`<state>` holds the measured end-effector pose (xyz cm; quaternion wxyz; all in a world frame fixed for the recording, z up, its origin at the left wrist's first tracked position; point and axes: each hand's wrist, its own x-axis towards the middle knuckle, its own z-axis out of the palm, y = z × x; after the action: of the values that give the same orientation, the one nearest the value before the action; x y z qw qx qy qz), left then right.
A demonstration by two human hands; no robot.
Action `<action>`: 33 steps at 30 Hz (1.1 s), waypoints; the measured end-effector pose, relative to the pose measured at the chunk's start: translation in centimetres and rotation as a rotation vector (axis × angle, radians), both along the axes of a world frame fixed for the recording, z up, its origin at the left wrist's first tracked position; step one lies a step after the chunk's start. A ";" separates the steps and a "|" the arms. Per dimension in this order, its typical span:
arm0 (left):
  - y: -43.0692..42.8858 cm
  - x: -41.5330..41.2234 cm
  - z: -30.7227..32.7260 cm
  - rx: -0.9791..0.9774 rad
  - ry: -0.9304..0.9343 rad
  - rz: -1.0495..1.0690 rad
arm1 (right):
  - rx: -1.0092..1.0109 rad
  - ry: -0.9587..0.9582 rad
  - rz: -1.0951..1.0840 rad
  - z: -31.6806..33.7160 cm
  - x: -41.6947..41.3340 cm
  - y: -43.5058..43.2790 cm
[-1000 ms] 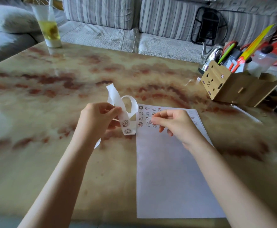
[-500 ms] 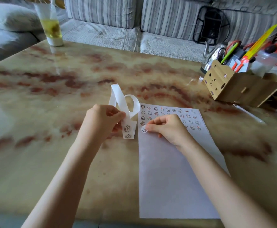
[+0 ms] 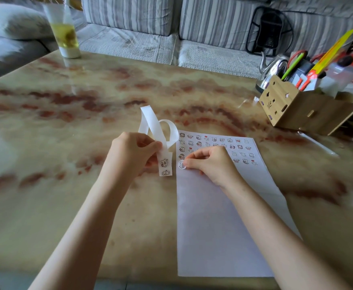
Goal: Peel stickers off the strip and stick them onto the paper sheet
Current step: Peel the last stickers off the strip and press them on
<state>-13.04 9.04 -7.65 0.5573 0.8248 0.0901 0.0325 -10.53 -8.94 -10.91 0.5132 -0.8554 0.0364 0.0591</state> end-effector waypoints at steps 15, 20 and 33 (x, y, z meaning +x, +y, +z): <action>-0.2 0.1 -0.1 -0.010 -0.016 0.000 | -0.068 -0.035 -0.032 -0.6 0.1 0.1; -0.2 0.1 -0.2 -0.023 -0.022 -0.002 | -0.099 -0.054 -0.055 -0.8 0.1 0.4; -0.2 0.1 -0.3 -0.050 -0.018 -0.013 | -0.174 -0.081 -0.066 -0.9 -0.1 0.5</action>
<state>-12.89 8.85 -7.99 0.5789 0.8107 0.0805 0.0340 -10.68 -8.44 -11.77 0.4396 -0.8969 0.0486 0.0039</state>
